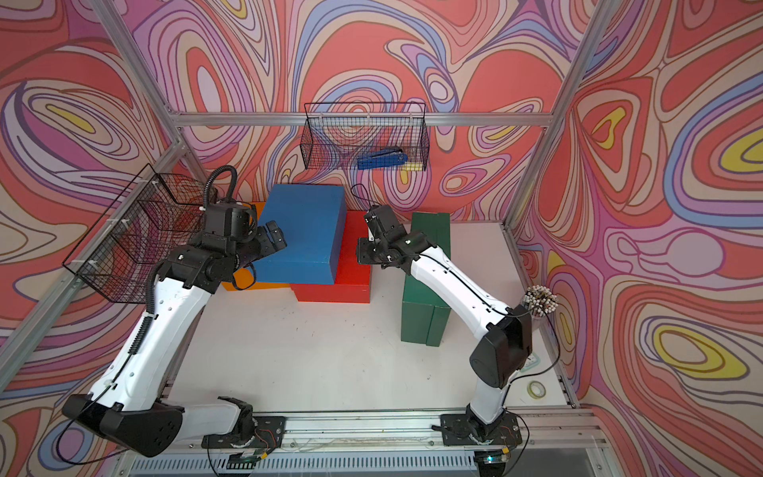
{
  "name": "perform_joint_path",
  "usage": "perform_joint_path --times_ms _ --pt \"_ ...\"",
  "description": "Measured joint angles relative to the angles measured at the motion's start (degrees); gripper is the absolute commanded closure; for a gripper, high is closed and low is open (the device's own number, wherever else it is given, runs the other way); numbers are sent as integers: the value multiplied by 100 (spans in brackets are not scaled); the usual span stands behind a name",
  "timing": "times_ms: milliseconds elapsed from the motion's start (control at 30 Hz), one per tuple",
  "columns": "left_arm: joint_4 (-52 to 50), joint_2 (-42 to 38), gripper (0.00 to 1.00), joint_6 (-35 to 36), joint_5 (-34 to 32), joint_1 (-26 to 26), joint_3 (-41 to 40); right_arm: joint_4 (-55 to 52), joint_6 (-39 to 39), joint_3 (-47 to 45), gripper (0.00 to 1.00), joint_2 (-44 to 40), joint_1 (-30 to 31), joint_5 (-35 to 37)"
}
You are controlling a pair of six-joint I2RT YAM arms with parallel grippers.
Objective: Stack the shoeboxes
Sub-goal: Adjust the shoebox.
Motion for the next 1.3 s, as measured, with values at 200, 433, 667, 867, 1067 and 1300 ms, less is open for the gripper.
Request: perform_joint_path --times_ms 200,433,667,867,1067,1300 --pt "11 348 0 20 273 796 4 168 46 184 48 293 155 44" --pt "369 356 0 149 717 1338 -98 208 114 184 48 723 177 72" --pt "1093 767 0 188 1541 1818 -365 260 138 179 48 774 181 190" --pt "1401 1287 0 166 2046 1971 -415 260 149 179 47 776 181 291" --pt "1888 1462 0 -111 2782 1971 -647 260 151 249 46 925 181 341" --pt "2203 1650 0 -374 3235 1845 -813 256 210 280 47 1165 177 273"
